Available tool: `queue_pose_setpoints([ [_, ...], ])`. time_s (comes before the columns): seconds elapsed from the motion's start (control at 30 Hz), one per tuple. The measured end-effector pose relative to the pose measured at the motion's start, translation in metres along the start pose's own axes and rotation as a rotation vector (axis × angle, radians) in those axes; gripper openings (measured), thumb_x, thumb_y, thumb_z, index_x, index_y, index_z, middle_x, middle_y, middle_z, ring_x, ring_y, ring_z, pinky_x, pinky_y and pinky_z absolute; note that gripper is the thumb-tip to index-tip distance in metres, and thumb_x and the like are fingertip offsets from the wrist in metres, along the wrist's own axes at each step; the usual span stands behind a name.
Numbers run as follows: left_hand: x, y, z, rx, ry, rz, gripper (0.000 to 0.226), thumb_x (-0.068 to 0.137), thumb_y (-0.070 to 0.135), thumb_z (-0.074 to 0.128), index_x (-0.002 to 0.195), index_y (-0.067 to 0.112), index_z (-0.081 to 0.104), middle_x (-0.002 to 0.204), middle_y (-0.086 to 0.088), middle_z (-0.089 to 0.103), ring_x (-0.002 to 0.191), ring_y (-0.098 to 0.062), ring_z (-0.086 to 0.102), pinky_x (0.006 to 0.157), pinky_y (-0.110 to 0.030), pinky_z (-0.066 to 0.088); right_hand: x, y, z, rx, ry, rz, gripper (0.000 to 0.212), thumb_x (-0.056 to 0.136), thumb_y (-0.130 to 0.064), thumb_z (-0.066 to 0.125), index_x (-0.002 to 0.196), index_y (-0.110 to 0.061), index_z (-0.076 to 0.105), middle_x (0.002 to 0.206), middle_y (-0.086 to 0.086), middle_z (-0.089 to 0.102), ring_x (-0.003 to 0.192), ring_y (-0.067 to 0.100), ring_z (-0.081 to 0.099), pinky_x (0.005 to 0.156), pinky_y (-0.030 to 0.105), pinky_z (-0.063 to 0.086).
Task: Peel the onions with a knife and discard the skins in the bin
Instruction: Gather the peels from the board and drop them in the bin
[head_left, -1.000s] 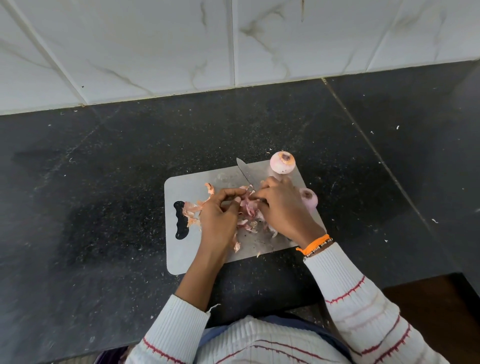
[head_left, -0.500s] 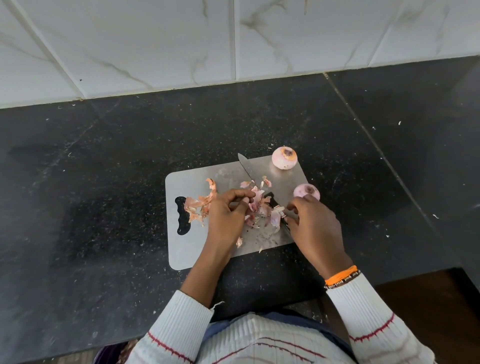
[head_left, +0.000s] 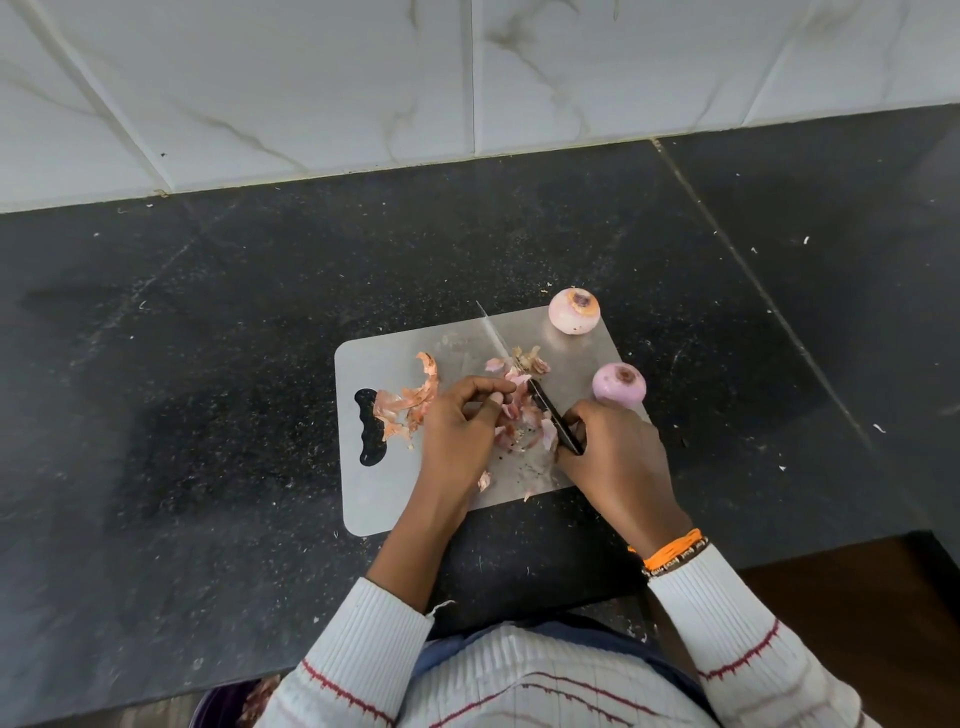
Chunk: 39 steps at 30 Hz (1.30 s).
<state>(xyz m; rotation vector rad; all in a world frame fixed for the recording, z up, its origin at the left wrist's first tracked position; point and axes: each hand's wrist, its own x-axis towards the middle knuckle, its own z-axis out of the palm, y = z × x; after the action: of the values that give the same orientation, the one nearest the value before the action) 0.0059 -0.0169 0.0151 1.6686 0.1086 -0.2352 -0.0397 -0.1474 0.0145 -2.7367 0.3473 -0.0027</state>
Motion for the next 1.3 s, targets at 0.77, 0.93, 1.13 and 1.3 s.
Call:
queue_pose_setpoints([
  [0.77,-0.004,0.003,-0.01,0.106,-0.056,-0.014,0.026,0.088,-0.003,0.054,0.095,0.02,0.066,0.093,0.002,0.068,0.078,-0.006,0.065,0.07,-0.019,0.054,-0.005,0.012,-0.007,-0.093,0.063,0.08,0.031,0.089,-0.025,0.058,0.118,-0.014,0.057,0.116,0.005,0.061,0.106,0.019,0.058,0.08,0.028,0.049],
  [0.93,0.007,0.001,-0.037,0.571,0.114,0.183,0.047,0.081,-0.006,0.054,0.116,0.025,0.056,0.116,-0.004,0.05,0.102,-0.023,0.052,0.089,-0.033,0.044,0.022,-0.013,-0.015,-0.039,0.078,-0.12,0.041,0.09,-0.007,0.051,0.131,-0.012,0.05,0.126,0.006,0.056,0.115,0.021,0.05,0.087,0.029,0.044],
  [1.13,0.013,-0.006,-0.041,0.783,0.038,0.036,0.062,0.086,0.0,0.038,0.145,0.013,0.022,0.15,-0.016,0.019,0.137,-0.033,0.012,0.111,-0.042,0.01,0.061,-0.034,0.017,-0.103,-0.101,-0.249,0.052,0.092,-0.004,0.045,0.141,-0.013,0.034,0.144,0.008,0.038,0.127,0.026,0.038,0.099,0.034,0.038],
  [1.3,0.015,-0.016,-0.03,0.793,-0.132,0.061,0.064,0.085,-0.004,0.034,0.146,0.008,0.017,0.152,-0.016,0.023,0.142,-0.029,0.013,0.113,-0.032,0.002,0.047,-0.028,0.023,-0.084,-0.168,-0.316,0.056,0.089,-0.003,0.048,0.142,-0.012,0.032,0.148,0.007,0.033,0.135,0.024,0.029,0.107,0.032,0.03],
])
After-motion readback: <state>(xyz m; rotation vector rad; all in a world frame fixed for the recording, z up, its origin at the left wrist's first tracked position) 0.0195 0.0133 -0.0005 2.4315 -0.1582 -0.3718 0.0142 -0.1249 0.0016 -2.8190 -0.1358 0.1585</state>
